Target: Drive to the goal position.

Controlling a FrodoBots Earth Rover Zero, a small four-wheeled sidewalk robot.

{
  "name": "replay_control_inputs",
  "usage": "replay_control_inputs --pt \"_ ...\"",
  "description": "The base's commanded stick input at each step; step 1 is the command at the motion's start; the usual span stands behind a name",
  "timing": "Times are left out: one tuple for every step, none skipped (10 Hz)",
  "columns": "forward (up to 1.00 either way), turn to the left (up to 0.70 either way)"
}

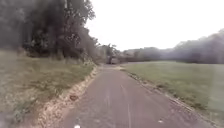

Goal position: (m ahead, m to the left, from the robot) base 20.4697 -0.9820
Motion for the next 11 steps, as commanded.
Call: replay_control_inputs --pt "0.70 0.00" --pt "0.70 0.00" --pt "0.70 0.00" --pt "0.70 0.00" --pt "0.70 0.00" --pt "0.70 0.00" --pt "0.70 0.00" --pt "0.70 0.00" --pt "0.70 0.00" --pt "0.70 0.00" --pt "0.70 0.00"
